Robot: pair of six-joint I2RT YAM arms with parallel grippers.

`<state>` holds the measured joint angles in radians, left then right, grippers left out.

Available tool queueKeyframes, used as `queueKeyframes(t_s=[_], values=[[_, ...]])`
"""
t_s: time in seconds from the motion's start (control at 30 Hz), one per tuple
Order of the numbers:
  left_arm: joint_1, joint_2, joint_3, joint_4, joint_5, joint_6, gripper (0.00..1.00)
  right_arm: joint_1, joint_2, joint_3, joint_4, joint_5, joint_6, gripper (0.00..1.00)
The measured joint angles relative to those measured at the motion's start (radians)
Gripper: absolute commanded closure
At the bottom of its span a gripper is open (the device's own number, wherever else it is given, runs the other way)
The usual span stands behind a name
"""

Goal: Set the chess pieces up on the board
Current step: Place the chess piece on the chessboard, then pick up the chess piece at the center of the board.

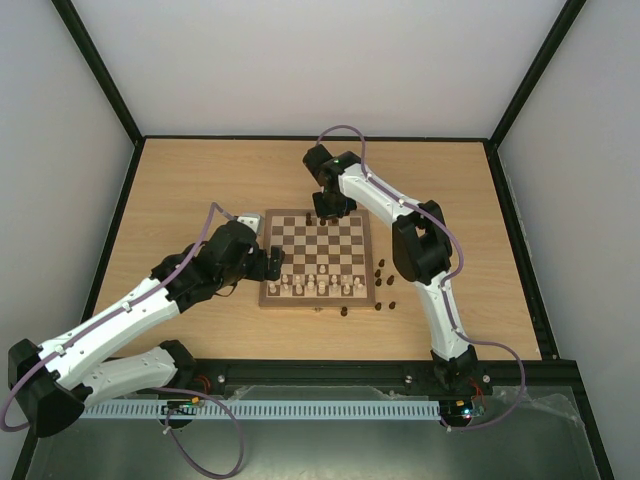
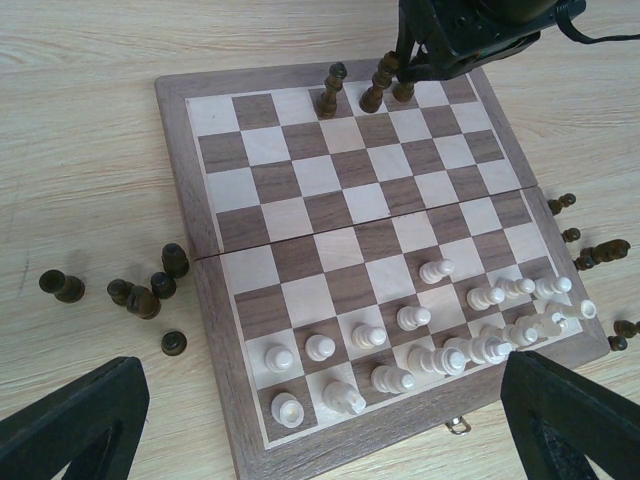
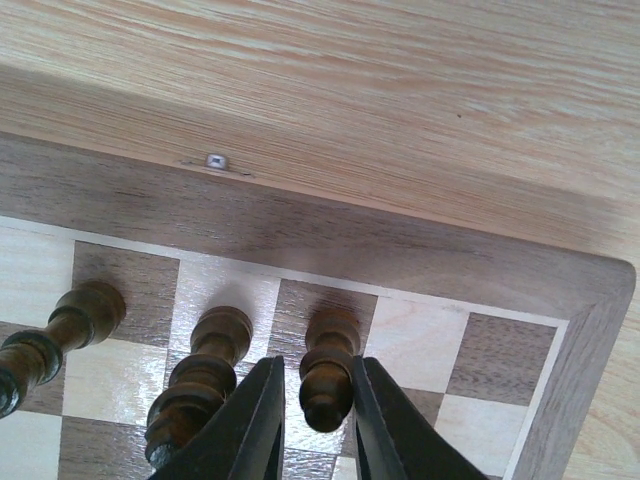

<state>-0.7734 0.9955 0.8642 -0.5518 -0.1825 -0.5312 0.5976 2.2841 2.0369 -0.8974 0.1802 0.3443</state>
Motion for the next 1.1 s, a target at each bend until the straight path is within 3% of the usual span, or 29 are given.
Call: queueKeyframes(t_s=[0.77,0.97,1.1], values=[[0.011,0.053,0.0,-0.012,-0.01,-0.016,0.0,-0.019,-0.093,-0.047,0.013,0.004,0.002,0.56],[0.022,0.091,0.003,-0.013,-0.025,-0.017,0.0,-0.029,-0.182,-0.124,0.042,0.023,0.021,0.51],[0.048,0.158,0.017,-0.016,-0.029,-0.016,0.01,-0.03,-0.325,-0.255,0.085,0.026,0.035,0.51]])
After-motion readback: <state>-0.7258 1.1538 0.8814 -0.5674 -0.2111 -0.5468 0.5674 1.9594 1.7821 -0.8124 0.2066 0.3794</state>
